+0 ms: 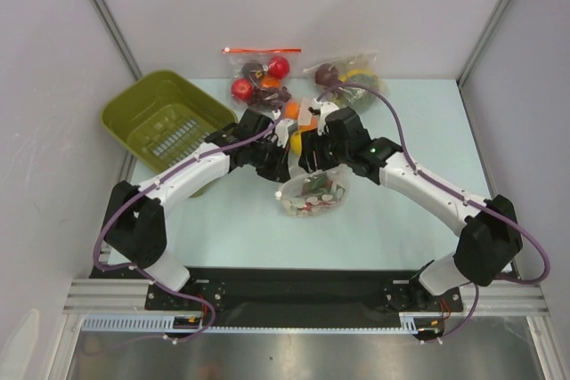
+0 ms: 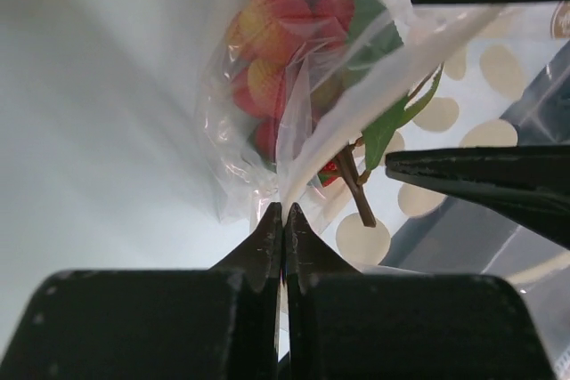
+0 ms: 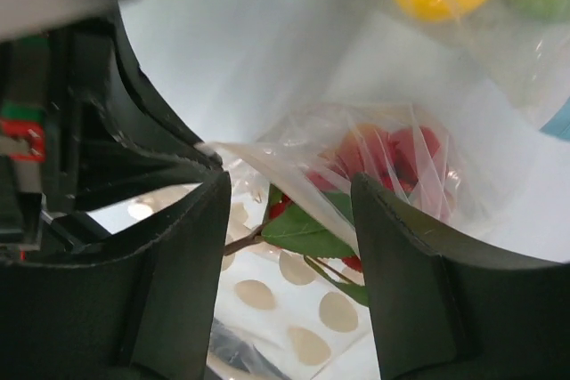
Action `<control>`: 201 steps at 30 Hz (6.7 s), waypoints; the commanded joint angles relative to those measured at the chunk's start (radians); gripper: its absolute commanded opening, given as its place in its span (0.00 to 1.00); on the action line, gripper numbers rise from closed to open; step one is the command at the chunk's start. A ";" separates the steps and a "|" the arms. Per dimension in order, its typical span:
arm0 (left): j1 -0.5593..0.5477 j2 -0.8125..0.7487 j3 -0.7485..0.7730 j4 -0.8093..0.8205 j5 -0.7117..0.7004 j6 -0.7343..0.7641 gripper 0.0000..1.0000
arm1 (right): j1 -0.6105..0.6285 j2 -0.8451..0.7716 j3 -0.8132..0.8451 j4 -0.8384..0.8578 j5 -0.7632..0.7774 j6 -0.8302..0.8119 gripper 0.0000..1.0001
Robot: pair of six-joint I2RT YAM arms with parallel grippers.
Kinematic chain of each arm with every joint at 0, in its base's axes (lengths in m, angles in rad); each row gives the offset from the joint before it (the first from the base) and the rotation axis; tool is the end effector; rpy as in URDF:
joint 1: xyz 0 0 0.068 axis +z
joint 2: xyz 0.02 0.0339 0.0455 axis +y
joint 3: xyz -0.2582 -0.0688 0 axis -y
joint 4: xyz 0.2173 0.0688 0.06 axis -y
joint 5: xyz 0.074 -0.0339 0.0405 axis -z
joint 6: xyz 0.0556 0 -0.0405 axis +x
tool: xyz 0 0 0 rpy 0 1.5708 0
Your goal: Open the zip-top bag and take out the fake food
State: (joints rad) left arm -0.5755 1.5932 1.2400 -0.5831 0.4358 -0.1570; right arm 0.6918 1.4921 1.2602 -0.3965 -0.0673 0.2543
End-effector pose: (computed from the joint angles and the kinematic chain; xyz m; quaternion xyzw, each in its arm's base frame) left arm 0.2592 -0.1961 0.2526 0.2587 0.8934 -0.3008 0.2108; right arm 0.2515 0.2132 0.3032 -0.2082 0.8660 0.2334 0.3902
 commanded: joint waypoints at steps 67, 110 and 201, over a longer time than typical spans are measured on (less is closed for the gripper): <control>0.039 0.082 0.118 -0.030 0.084 -0.038 0.00 | 0.147 -0.004 -0.093 0.048 0.015 -0.053 0.45; 0.036 0.093 0.101 -0.035 0.095 0.011 0.00 | 0.134 0.014 -0.065 -0.084 0.167 0.075 0.00; -0.053 0.223 0.121 0.034 -0.006 0.056 0.21 | 0.226 0.164 -0.134 0.127 0.187 -0.234 0.55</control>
State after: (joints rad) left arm -0.5983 1.8469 1.3258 -0.6098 0.3813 -0.1322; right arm 0.8646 1.5887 1.1301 -0.2539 0.1352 0.1261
